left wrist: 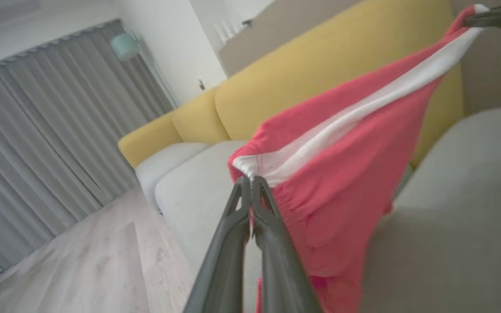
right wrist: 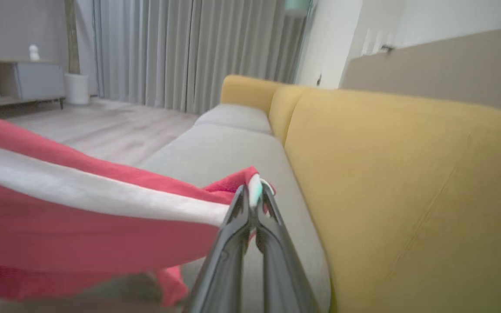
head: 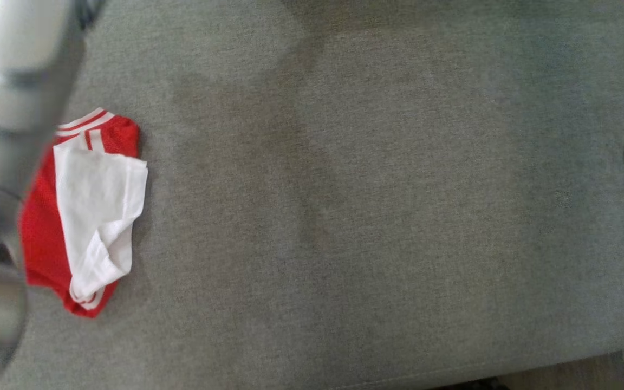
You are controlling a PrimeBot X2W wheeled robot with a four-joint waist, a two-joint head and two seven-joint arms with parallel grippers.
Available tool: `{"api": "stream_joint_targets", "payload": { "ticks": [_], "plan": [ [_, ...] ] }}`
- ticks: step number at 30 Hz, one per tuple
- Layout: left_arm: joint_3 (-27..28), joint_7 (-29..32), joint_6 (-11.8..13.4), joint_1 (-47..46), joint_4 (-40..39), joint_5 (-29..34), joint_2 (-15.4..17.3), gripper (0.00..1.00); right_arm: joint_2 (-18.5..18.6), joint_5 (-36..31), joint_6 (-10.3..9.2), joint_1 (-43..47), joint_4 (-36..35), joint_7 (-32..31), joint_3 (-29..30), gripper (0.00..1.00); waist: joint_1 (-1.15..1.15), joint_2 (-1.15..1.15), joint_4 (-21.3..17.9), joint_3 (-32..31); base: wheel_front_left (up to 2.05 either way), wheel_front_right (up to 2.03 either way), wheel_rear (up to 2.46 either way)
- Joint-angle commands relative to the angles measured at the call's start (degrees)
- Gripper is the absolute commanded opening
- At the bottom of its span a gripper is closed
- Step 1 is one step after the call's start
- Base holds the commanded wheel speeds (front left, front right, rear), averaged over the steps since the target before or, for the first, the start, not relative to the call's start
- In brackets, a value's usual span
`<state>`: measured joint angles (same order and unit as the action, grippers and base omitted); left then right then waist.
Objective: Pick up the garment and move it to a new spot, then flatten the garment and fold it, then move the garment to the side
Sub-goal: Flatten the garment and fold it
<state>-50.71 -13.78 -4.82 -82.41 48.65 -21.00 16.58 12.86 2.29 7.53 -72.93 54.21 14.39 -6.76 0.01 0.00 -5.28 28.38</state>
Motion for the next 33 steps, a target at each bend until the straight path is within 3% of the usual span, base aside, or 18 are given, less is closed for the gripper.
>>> {"api": "stream_joint_targets", "payload": {
  "ticks": [1, 7, 14, 23, 33],
  "plan": [
    [1.0, -0.4, 0.0, -0.3, -0.6, 0.3, 1.7, 0.0, -0.1, 0.2, -0.04, 1.2, -1.0, 0.5, -0.9, 0.0, -0.01, 0.0, 0.1, -0.1, 0.0, 0.0, 0.0],
    [-3.0, -1.1, -1.5, 10.2, -0.9, 0.3, 1.4, 0.0, 3.1, 4.0, -0.04, 9.8, 3.7, 0.6, -8.3, 0.0, -0.01, 0.0, 0.2, -3.4, 0.0, 0.0, 0.0],
    [-6.2, -1.2, -2.1, 22.4, -6.6, -1.5, 2.8, 0.0, 8.4, 11.8, -0.04, 17.9, 4.8, -2.2, -17.9, 0.0, -0.01, 0.0, -0.4, -9.2, 0.0, 0.0, 0.0],
    [-8.5, -0.3, 2.1, 33.1, -15.9, -2.0, 3.9, 0.0, 15.4, 22.8, -0.04, 27.5, -1.5, -9.0, -25.6, 0.0, -0.01, 0.0, -0.9, -16.0, 0.0, 0.0, 0.0],
    [-9.8, 3.4, 6.9, 41.9, -27.9, -3.8, 6.2, 0.0, 20.4, 27.7, -0.04, 38.3, -9.7, -10.7, -22.7, 0.0, -0.01, 0.0, -1.4, -21.3, 0.0, 0.0, 0.0]
  ]
}}
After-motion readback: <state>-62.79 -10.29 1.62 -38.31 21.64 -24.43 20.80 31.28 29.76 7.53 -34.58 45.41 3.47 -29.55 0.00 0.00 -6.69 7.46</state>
